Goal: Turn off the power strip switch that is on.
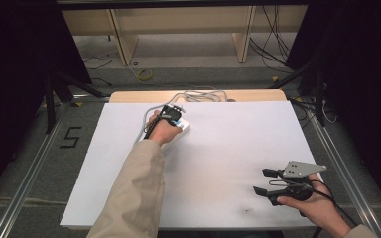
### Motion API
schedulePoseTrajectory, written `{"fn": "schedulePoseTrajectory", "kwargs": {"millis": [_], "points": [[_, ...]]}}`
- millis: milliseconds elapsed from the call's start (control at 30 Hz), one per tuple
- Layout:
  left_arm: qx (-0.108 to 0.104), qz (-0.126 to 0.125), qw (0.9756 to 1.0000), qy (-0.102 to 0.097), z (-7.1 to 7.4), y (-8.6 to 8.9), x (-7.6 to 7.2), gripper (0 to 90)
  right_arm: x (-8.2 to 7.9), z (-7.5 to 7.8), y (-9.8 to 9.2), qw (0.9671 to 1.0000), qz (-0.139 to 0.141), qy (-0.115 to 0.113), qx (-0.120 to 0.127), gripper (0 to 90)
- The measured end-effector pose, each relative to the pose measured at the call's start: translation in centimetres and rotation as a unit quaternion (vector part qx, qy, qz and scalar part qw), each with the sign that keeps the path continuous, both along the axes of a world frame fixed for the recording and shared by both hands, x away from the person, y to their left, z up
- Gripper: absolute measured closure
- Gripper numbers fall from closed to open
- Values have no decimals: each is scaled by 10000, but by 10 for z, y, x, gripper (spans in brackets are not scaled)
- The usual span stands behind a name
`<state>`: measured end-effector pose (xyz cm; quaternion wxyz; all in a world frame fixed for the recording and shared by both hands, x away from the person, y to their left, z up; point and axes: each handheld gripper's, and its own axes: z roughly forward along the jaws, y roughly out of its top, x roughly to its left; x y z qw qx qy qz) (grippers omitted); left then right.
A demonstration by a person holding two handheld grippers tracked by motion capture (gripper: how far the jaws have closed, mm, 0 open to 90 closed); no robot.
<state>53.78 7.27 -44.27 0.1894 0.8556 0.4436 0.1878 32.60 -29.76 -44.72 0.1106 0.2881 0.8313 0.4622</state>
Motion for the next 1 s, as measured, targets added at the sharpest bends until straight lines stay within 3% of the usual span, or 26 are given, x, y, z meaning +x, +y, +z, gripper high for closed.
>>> {"fn": "schedulePoseTrajectory", "kwargs": {"millis": [467, 1000], "points": [[134, -37, 9999, 9, 0, -3, 0, 900, 0, 0, 0, 10000, 1, 3, -7, 273], [88, -7, 10000, 22, 0, -2, 0, 900, 0, 0, 0, 10000, 3, 5, -8, 273]]}}
